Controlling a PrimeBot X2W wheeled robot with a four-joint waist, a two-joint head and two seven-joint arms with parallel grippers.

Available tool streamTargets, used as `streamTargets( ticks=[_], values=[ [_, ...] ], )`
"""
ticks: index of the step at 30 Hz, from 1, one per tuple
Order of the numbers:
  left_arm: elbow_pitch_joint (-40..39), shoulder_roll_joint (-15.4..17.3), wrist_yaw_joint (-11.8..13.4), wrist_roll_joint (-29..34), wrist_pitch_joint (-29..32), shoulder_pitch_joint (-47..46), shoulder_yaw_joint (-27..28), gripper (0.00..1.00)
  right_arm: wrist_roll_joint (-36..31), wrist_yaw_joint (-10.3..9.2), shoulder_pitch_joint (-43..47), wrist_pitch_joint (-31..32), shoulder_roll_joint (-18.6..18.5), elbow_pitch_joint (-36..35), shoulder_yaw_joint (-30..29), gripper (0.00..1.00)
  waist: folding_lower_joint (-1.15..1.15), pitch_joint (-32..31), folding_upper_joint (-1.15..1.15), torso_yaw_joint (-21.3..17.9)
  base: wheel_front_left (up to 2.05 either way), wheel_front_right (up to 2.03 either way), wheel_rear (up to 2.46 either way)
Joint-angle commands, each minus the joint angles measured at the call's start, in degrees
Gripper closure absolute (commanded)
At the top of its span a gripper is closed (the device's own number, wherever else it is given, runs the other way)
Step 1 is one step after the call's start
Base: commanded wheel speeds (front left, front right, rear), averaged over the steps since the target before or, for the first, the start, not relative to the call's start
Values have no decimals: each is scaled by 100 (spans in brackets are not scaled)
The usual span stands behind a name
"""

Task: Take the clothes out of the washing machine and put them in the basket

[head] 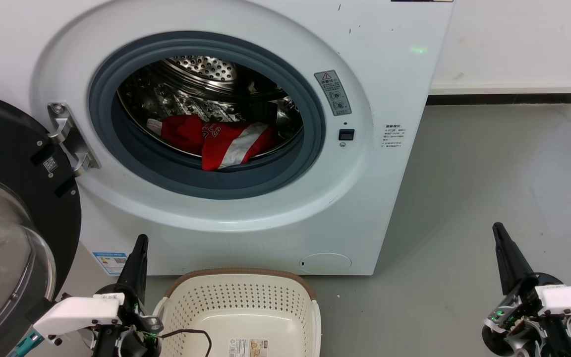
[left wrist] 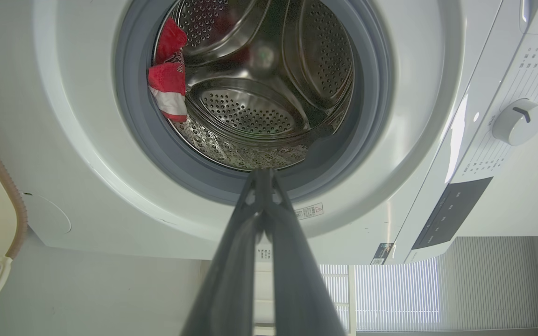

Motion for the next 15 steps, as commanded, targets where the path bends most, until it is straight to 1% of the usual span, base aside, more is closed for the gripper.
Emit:
streamTargets(
  ticks=[1,15],
  values=[
    [0,-13,-10,9,16,-30,12,100,-28,-2,-75,-1,21,11,1,100,0,0,0,0,0,0,0],
    [0,-13,-10,9,16,-30,12,100,-27,-1,-75,-1,22,11,1,100,0,0,0,0,0,0,0]
  ],
)
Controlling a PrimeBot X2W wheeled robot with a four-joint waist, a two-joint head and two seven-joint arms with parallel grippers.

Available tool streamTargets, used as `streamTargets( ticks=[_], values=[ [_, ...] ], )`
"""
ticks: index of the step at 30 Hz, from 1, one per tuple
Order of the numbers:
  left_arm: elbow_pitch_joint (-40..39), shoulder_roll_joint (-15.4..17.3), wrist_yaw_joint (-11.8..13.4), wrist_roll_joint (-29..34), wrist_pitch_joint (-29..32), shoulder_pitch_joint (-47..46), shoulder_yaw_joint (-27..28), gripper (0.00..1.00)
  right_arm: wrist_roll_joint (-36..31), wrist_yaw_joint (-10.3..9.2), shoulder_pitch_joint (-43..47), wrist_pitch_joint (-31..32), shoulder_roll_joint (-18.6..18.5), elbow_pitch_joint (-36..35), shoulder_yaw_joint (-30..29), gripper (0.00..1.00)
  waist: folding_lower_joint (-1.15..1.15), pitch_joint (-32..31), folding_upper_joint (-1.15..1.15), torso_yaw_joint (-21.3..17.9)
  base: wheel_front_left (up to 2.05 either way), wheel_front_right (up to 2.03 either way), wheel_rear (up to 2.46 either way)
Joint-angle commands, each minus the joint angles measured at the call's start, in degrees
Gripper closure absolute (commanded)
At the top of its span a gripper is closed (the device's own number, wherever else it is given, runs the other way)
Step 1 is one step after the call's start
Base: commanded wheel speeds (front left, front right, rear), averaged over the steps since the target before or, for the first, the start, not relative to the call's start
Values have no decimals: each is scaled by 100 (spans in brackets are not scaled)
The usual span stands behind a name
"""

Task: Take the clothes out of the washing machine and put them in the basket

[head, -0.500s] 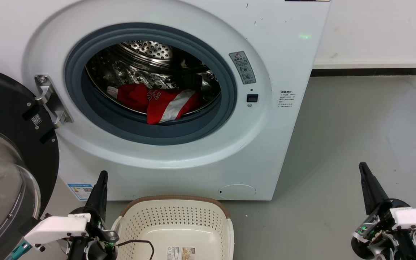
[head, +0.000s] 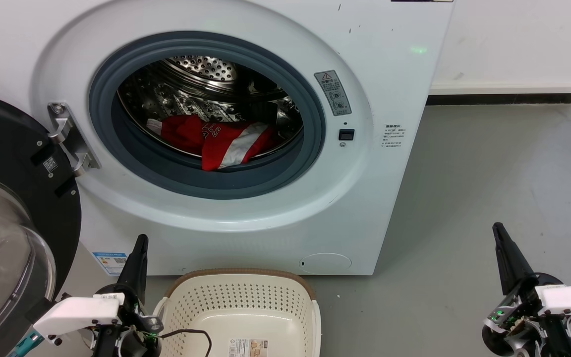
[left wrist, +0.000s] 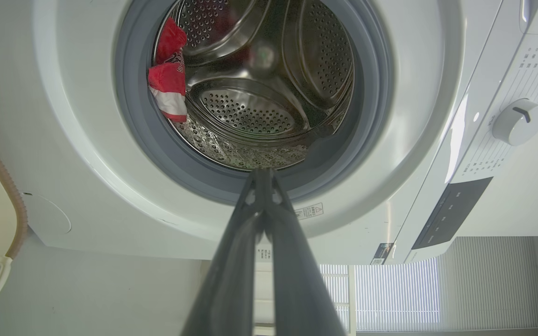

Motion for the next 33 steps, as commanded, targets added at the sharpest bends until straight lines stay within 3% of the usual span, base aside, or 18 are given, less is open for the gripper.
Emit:
streamTargets(
  ticks=[1,11,12,23,33],
  values=[
    [0,-13,-10,9,16,-30,12,100,-27,-2,-75,-2,22,11,0,100,0,0,0,0,0,0,0],
    [0,-13,-10,8,15,-30,11,100,-27,-2,-75,-2,22,11,0,100,0,0,0,0,0,0,0],
    [0,0,0,0,0,0,0,0,0,0,0,0,0,0,0,0,0,0,0,0,0,0,0],
    [-21,-2,1,169,-227,-33,-295,0,-184,-1,120,-227,4,-105,87,0,0,7,0,-9,0,0,0],
    [-238,-3,1,1152,-496,-105,-441,0,-1143,-1,205,-496,5,-369,132,0,0,9,0,-17,0,0,0]
  ],
)
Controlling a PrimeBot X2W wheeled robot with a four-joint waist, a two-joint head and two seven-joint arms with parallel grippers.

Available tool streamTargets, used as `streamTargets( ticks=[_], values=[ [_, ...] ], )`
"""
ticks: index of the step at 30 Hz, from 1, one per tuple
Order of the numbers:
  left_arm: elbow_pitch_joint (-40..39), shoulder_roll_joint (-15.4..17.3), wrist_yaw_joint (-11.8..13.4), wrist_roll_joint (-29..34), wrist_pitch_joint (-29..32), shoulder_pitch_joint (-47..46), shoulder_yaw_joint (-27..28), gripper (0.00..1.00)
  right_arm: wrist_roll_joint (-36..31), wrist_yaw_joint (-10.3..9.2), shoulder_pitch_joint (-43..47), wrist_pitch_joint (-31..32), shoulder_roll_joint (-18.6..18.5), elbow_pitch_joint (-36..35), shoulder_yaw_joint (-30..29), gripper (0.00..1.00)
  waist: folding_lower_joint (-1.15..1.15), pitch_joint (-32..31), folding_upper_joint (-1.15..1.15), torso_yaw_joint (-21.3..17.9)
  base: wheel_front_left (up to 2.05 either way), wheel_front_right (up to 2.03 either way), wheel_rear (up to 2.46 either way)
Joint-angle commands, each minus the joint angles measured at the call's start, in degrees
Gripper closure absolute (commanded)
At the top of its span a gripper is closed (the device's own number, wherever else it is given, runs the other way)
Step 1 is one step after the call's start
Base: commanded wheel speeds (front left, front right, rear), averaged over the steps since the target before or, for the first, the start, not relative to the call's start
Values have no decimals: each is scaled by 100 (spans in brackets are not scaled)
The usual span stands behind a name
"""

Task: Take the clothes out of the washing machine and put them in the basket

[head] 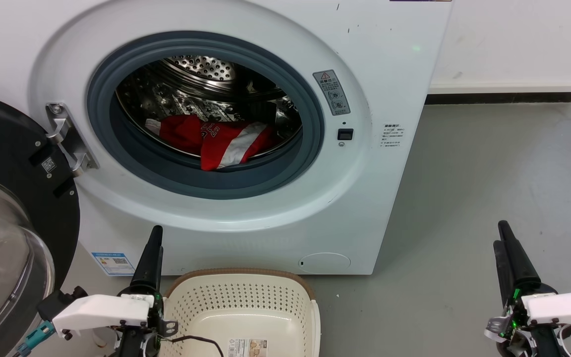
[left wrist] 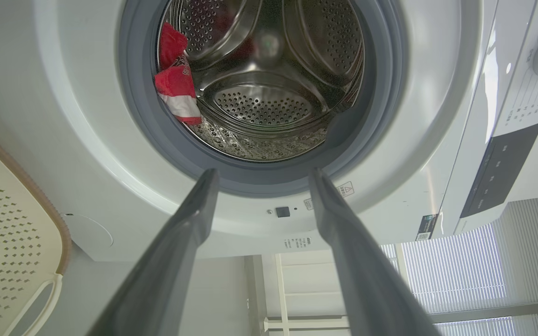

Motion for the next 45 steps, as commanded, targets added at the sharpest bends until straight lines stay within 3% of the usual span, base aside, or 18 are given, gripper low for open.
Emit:
streamTargets(
  ticks=[1,22,45],
  values=[
    [-145,13,-1,245,-61,-192,-39,0,-288,0,-39,-64,-7,-169,12,0,0,-1,0,-1,0,0,0],
    [-280,14,-1,2731,-530,-234,-367,0,-3247,0,195,-532,-5,-479,142,0,0,-37,0,3,0,0,0],
    [-314,54,27,4871,-942,-314,-569,0,-5354,0,329,-947,-3,-594,207,0,0,-64,0,13,0,0,0]
  ],
)
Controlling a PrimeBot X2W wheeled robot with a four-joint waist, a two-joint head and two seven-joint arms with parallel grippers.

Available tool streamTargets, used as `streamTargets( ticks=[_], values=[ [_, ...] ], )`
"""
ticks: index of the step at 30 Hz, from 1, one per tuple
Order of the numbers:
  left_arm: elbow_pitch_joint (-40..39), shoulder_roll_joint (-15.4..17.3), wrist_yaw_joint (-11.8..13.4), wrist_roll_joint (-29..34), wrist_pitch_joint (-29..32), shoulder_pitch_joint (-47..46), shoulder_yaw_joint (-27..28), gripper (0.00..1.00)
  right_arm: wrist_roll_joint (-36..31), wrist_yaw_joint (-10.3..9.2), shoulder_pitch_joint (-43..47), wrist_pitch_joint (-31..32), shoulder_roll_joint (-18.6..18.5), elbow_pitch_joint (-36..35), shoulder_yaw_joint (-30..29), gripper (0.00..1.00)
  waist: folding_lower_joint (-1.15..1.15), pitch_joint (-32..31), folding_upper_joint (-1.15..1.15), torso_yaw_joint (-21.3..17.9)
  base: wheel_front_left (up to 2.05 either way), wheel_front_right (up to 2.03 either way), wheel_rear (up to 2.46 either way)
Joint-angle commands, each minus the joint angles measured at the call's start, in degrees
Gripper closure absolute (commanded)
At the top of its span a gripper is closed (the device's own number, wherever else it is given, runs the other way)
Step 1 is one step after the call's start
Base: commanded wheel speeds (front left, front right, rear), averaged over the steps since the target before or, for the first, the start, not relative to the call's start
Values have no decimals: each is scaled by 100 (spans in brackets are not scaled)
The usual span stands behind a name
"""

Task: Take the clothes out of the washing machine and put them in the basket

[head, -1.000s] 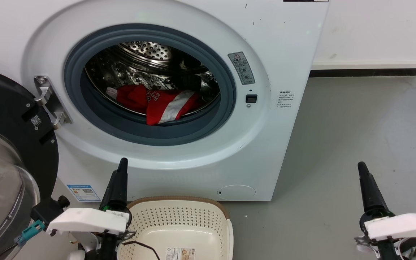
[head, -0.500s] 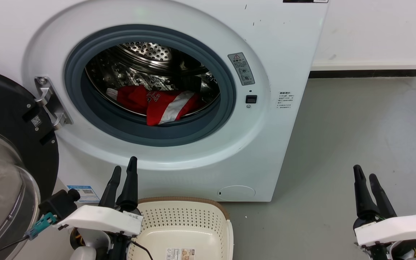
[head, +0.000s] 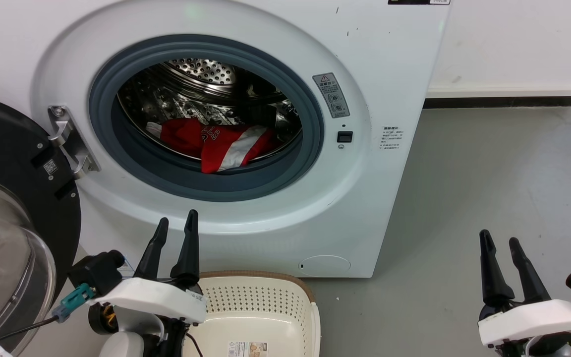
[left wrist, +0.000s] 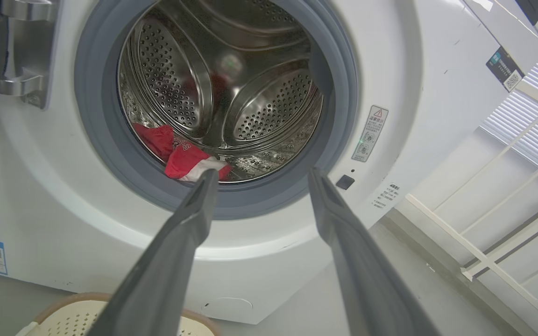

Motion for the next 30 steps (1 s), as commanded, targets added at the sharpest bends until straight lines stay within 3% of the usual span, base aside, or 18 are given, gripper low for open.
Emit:
streamTargets(
  ticks=[1,30],
  values=[
    [-60,35,30,232,-64,-133,-27,0,-243,0,-7,-68,-3,-110,2,0,0,-2,0,3,0,0,0],
    [158,256,343,1933,-456,-196,-143,0,-2199,0,154,-431,1,-152,-7,0,0,-32,0,34,0,0,0]
  ],
)
